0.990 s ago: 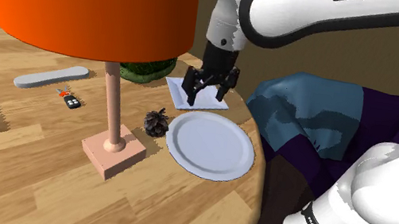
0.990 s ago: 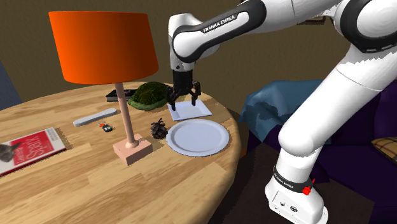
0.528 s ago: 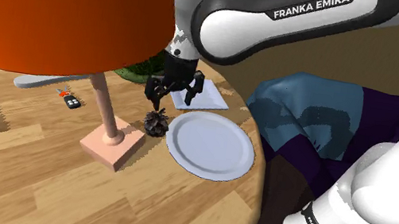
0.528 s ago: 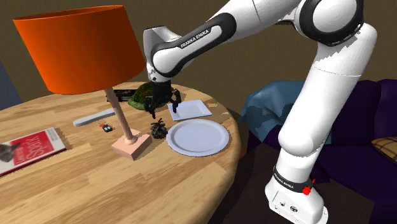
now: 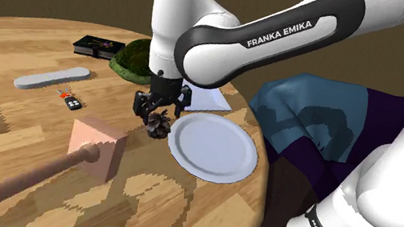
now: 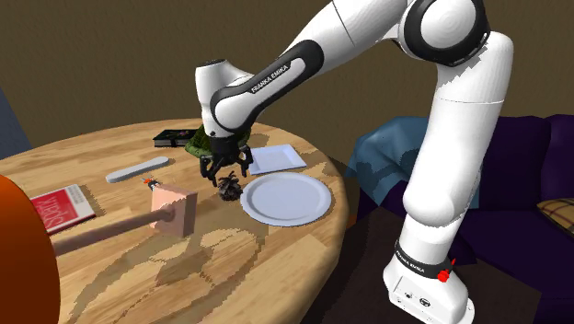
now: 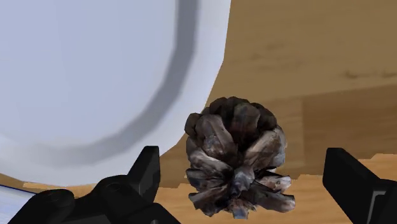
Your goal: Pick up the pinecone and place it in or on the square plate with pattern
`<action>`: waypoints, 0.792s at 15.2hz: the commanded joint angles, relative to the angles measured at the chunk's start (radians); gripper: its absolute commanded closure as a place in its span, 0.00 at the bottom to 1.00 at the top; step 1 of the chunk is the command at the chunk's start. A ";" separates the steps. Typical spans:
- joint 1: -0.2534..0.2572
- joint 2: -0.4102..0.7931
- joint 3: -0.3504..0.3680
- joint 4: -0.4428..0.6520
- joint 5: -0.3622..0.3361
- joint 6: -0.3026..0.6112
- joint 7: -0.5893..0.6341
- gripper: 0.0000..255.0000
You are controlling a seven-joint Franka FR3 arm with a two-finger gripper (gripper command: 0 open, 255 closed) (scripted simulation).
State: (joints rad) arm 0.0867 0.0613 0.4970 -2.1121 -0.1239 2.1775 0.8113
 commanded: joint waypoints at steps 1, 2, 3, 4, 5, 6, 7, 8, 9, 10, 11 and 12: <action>0.000 0.020 -0.002 -0.010 -0.014 0.027 0.009 0.00; 0.001 0.024 -0.002 -0.013 -0.017 0.034 0.011 0.00; 0.001 0.024 -0.002 -0.013 -0.017 0.034 0.011 0.00; 0.001 0.024 -0.002 -0.013 -0.017 0.034 0.011 0.00; 0.001 0.024 -0.002 -0.013 -0.017 0.034 0.011 0.00; 0.001 0.024 -0.002 -0.013 -0.017 0.034 0.011 0.00; 0.001 0.024 -0.002 -0.013 -0.017 0.034 0.011 0.00; 0.001 0.024 -0.002 -0.013 -0.017 0.034 0.011 0.00; 0.001 0.024 -0.002 -0.013 -0.017 0.034 0.011 0.00; 0.001 0.024 -0.002 -0.013 -0.017 0.034 0.011 1.00; 0.001 0.024 -0.002 -0.013 -0.017 0.034 0.011 1.00; 0.001 0.024 -0.002 -0.013 -0.017 0.034 0.011 1.00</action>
State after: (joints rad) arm 0.0886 0.0822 0.4963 -2.1214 -0.1407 2.2115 0.8225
